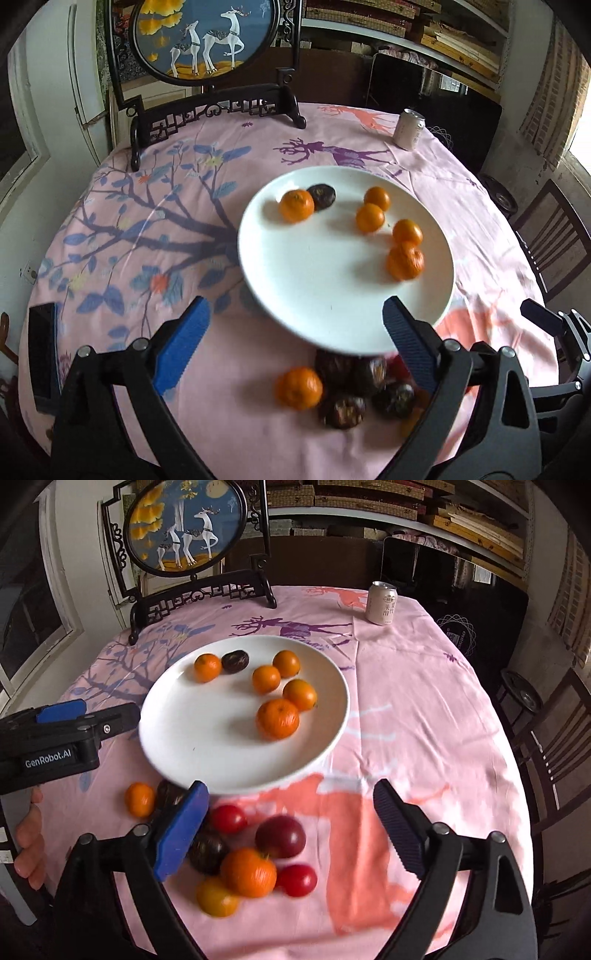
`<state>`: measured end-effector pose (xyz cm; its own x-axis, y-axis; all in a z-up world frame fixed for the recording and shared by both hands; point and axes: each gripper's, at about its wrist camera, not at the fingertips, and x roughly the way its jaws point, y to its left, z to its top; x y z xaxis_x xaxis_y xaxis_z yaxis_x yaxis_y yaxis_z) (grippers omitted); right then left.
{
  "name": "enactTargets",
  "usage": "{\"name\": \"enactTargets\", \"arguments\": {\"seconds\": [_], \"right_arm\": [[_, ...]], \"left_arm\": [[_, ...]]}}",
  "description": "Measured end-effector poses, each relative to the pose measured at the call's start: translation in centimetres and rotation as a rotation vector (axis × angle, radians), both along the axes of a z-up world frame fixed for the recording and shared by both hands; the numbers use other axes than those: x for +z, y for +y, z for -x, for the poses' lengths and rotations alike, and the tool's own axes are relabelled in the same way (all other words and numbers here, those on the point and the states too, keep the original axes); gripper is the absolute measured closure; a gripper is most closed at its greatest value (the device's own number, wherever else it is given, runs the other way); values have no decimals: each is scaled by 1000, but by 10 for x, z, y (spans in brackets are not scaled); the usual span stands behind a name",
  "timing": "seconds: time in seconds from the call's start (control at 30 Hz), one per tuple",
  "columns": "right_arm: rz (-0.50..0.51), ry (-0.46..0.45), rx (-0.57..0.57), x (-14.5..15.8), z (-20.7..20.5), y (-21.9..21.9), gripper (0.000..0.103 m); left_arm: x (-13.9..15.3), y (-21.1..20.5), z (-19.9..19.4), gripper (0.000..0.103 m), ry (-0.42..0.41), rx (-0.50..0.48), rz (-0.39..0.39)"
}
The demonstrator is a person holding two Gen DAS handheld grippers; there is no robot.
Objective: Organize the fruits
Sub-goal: 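Grasp a yellow-orange fruit with the right tool while the left tool grasps a mandarin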
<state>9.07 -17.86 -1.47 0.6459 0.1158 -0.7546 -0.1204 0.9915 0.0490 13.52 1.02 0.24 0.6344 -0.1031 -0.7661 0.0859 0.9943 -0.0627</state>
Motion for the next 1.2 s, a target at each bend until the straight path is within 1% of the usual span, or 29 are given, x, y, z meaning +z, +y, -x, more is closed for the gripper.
{"name": "enactTargets", "arguments": {"seconds": [0.13,0.27,0.37,0.57,0.63,0.77,0.9,1.07,1.13,1.17,1.2], "right_arm": [[-36,-12,-30,-3,44,-6,11],[-37,-30,-55,1,66,-10,11],[-37,-27,-45,-2,75,-6,11],[-6,18,16,-18,91,13,11],[-2,21,30,-19,94,18,11],[7,9,38,-17,98,24,11],[-15,29,46,-23,95,26,11],[-55,58,62,-43,86,33,11],[-72,72,71,-52,80,35,22],[-82,89,75,-56,76,36,34],[-97,105,78,-61,72,36,42]], "left_arm": [[-16,8,48,7,-2,8,30],[-20,9,71,7,-9,4,4],[-19,16,82,7,-32,34,-26],[-23,30,92,7,-18,51,-16],[-25,30,95,7,-12,46,-13],[-27,26,99,7,-16,32,-31],[-28,28,98,7,-18,37,-35],[-35,37,91,7,6,63,-51],[-40,41,88,7,23,67,-44],[-42,42,87,7,28,70,-42],[-44,43,85,7,33,73,-42]]}}
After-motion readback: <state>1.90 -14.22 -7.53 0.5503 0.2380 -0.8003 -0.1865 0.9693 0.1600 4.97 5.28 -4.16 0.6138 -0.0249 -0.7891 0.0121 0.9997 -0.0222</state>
